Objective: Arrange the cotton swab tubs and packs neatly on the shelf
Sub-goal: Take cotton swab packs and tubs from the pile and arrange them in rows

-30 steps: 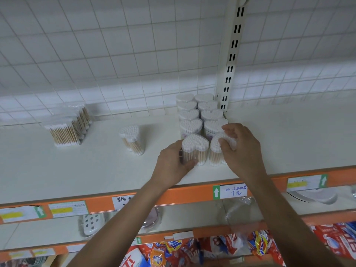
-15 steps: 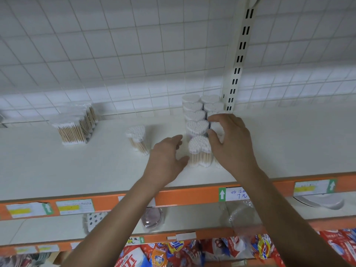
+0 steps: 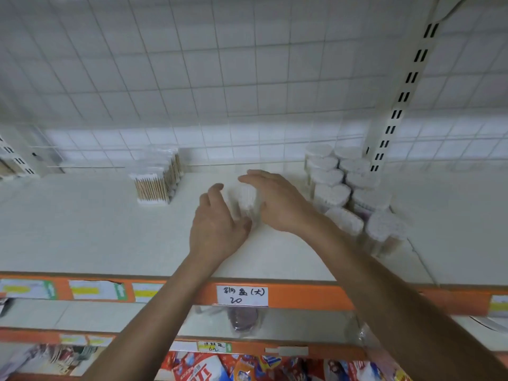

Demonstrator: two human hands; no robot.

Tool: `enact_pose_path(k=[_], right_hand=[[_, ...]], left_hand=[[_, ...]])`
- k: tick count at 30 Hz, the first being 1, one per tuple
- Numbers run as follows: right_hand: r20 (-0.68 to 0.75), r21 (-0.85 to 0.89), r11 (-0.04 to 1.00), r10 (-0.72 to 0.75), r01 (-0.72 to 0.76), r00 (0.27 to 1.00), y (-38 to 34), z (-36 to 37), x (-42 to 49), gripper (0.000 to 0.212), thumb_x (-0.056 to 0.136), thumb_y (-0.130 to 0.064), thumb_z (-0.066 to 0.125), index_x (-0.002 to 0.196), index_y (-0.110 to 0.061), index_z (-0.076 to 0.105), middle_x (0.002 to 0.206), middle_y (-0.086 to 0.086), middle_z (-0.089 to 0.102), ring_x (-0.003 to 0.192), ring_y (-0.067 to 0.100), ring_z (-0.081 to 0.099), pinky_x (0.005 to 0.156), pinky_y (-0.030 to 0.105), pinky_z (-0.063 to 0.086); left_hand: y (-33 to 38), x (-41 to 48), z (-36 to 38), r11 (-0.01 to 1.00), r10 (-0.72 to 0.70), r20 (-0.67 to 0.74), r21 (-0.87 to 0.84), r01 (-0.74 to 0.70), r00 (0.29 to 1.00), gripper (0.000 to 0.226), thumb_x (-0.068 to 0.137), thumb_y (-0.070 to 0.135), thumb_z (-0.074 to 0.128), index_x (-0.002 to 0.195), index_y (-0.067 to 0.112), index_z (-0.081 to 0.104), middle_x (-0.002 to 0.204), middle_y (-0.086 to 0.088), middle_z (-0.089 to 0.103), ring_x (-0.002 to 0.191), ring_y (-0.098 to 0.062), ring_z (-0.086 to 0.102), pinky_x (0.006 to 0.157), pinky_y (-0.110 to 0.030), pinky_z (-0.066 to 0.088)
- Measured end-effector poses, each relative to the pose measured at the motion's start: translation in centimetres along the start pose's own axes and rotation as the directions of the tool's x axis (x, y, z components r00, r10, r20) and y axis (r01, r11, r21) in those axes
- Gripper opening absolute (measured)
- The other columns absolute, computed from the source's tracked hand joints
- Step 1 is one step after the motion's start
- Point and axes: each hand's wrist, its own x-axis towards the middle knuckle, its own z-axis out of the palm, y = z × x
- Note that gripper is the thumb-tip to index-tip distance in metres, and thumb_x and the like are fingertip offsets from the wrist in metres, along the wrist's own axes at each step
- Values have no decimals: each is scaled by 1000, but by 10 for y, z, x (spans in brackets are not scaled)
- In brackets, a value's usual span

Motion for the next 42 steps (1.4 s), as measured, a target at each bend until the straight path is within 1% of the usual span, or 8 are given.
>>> enact_pose_path(k=[4, 9, 22, 25, 28, 30, 33, 42], right_hand=[[243, -133, 990, -6, 39, 970, -6, 3, 20, 73, 84, 5, 47, 141, -40, 33, 158, -4, 6, 140, 25, 16, 107, 38, 33], [210, -270, 962, 111, -51, 972, -4, -1, 42, 52, 84, -9, 57, 132, -25, 48, 130, 8, 41, 114, 26, 47, 83, 28, 40], [58, -374, 893, 291, -250, 955, 51, -52, 88, 54, 88, -47, 57, 130, -13, 52, 129, 6, 56, 118, 25, 51, 94, 31, 39], [67, -325, 919, 257, -222, 964, 73, -64, 99, 34, 96, -31, 45, 93, -4, 65, 93, 11, 65, 88, 26, 59, 84, 34, 45], [55, -345, 917, 232, -199, 971, 94, -68, 111, 35, 94, -17, 36, 60, -8, 38, 60, 6, 40, 59, 22, 38, 68, 38, 40], [69, -334, 924, 224, -189, 972, 103, -70, 115, 31, 92, -8, 35, 65, -5, 51, 70, 11, 55, 66, 29, 49, 74, 38, 43], [92, -330, 934, 176, -137, 980, 116, -75, 117, 38, 92, -2, 37, 121, -10, 61, 132, 6, 56, 120, 24, 51, 102, 33, 40], [140, -310, 948, 115, -66, 984, 130, -77, 123, 45, 90, 4, 37, 124, -14, 60, 136, 1, 53, 123, 18, 49, 100, 23, 37]], left_hand=[[-15, 11, 8, 991, -52, 229, -106, 78, 972, 73, 77, 31, 72, 134, 10, 32, 130, -4, 54, 113, -24, 57, 94, -37, 45], [-18, 36, 12, 951, 22, 321, -299, 79, 947, 73, 78, 19, 75, 137, 11, 33, 122, -2, 59, 104, -18, 60, 86, -26, 45], [6, 114, 73, 928, 112, 184, -370, -37, 976, 50, 68, 41, 79, 108, 20, 55, 102, 3, 68, 92, -19, 66, 83, -39, 53], [14, 126, 89, 929, 86, 209, -370, -3, 974, 58, 69, 38, 80, 117, 18, 55, 108, 2, 68, 94, -18, 66, 87, -37, 53], [23, 136, 100, 932, 63, 214, -363, 19, 975, 56, 70, 36, 79, 119, 18, 55, 109, 3, 68, 94, -16, 66, 88, -36, 53], [26, 141, 106, 934, 54, 215, -355, 26, 975, 53, 71, 35, 77, 117, 18, 56, 107, 3, 69, 94, -16, 66, 88, -36, 53], [27, 146, 111, 951, 44, 200, -308, 20, 979, 53, 71, 36, 77, 116, 17, 55, 106, 1, 69, 94, -19, 66, 88, -37, 53], [36, 155, 118, 974, 14, 245, -222, 42, 969, 57, 71, 45, 75, 116, 19, 53, 106, 2, 68, 97, -19, 64, 86, -36, 52]])
